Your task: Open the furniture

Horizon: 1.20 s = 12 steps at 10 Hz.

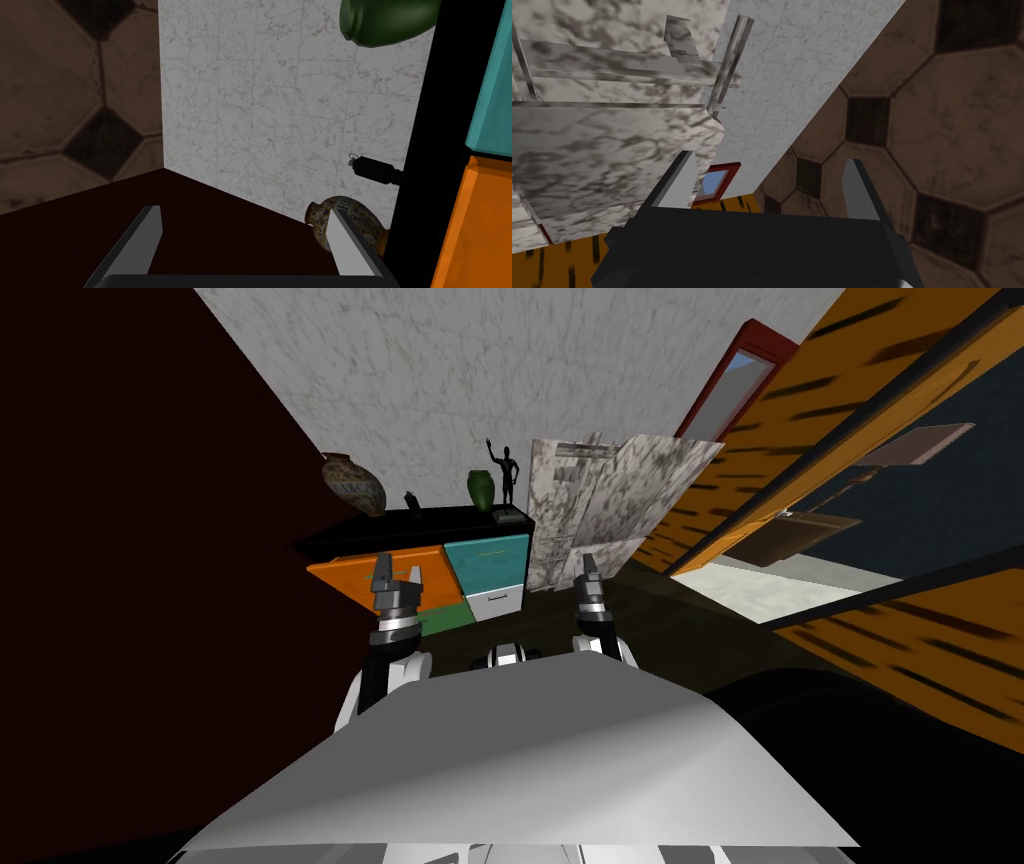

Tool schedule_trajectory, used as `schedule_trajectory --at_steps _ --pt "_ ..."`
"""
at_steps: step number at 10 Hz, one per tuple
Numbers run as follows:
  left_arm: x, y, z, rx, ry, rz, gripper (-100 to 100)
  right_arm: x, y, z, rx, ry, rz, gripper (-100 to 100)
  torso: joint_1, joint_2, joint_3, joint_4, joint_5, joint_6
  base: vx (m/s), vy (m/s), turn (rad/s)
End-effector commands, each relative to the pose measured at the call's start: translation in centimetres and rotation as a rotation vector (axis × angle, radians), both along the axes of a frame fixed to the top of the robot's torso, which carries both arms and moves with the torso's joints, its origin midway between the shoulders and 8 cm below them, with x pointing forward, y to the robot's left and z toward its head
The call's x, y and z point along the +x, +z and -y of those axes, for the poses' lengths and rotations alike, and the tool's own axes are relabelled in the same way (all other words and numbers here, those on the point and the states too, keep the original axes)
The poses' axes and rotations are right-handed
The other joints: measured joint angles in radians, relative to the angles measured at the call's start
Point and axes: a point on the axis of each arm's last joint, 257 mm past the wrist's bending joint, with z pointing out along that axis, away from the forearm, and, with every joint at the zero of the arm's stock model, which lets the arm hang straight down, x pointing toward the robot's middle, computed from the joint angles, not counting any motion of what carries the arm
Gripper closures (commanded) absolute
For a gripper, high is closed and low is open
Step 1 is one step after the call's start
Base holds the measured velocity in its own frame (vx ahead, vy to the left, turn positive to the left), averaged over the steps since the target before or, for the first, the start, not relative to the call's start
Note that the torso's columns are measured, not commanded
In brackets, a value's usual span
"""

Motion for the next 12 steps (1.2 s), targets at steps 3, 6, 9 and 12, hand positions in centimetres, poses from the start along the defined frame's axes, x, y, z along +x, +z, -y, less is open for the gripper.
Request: schedule_trajectory --at_steps 3,6,9,12 --pt "2.0 -3.9 -0.4 0.042 0.012 -0.080 -100 0.0 0.0 0.0 0.000 0.000 0.000 0 0.003 0.008 0.003 0.003 0.001 0.000 0.095 -0.091 0.005" --pt "2.9 -5.9 -0.8 0.050 0.023 -0.119 -100 0.0 0.0 0.0 0.000 0.000 0.000 0 0.004 0.006 0.002 0.003 0.001 0.000 0.070 -0.060 0.004" --pt "4.0 -8.3 -1.3 0.066 0.035 -0.165 -100 0.0 0.0 0.0 0.000 0.000 0.000 0 0.002 0.005 0.002 0.002 0.001 0.000 0.076 -0.073 0.004" --pt "4.8 -10.5 -1.8 0.085 0.045 -0.208 -100 0.0 0.0 0.0 0.000 0.000 0.000 0 0.004 0.004 0.001 0.002 0.001 0.000 0.107 -0.072 0.005"
